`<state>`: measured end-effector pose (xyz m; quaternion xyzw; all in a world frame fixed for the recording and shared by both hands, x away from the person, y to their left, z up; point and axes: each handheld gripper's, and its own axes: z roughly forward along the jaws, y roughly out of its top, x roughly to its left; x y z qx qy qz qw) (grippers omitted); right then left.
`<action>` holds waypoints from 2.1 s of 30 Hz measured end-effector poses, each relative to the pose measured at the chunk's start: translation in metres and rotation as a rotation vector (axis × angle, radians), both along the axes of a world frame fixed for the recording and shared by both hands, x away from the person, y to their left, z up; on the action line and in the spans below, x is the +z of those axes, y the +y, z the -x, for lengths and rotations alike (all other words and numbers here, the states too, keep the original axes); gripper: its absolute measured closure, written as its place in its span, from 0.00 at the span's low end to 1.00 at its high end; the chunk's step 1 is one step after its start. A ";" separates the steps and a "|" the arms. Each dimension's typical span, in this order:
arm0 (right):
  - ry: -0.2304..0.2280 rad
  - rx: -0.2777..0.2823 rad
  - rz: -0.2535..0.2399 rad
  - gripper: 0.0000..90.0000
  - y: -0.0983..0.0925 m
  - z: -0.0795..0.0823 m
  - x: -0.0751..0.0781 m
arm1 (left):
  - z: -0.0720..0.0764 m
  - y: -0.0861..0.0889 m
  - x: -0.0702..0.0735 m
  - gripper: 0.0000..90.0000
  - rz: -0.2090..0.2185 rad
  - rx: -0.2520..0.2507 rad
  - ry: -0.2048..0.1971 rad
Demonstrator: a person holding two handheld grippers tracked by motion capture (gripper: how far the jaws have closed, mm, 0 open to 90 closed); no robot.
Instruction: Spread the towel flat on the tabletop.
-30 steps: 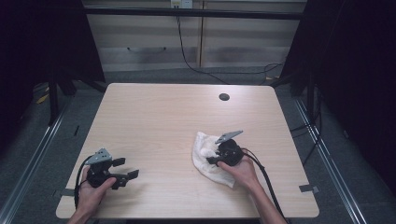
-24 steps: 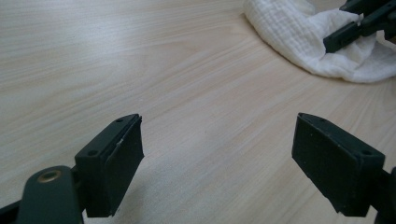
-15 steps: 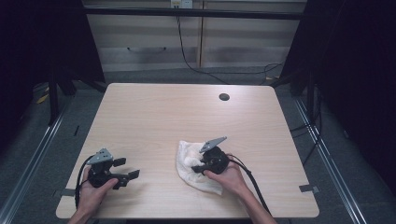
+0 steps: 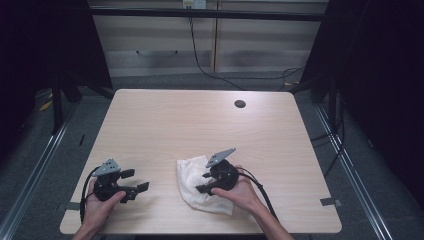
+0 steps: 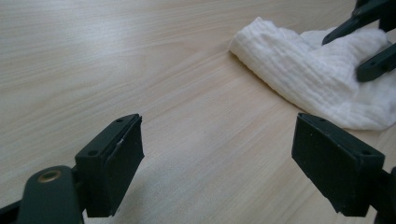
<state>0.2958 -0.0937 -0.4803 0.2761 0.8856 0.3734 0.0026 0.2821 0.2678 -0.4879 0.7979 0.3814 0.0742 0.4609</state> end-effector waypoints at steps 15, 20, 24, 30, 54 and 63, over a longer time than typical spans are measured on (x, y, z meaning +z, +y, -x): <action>-0.099 -0.195 -0.135 0.34 -0.089 0.010 0.055 | -0.002 -0.007 0.003 0.18 -0.002 -0.008 -0.001; -0.088 -0.273 -0.089 0.55 -0.120 0.007 0.051 | -0.002 -0.008 0.004 0.18 -0.007 -0.017 -0.006; -0.052 -0.344 -0.039 0.63 -0.135 0.002 0.032 | -0.002 -0.009 0.003 0.18 -0.007 -0.013 -0.002; -0.013 -0.367 -0.007 0.62 -0.139 -0.005 0.005 | -0.002 -0.009 0.002 0.18 -0.014 -0.019 0.002; 0.010 -0.350 0.032 0.98 -0.120 -0.015 -0.015 | -0.001 -0.007 0.001 0.18 -0.017 -0.017 0.003; -0.005 -0.275 -0.014 0.98 -0.077 -0.034 -0.015 | -0.001 -0.008 0.002 0.19 -0.010 -0.014 -0.004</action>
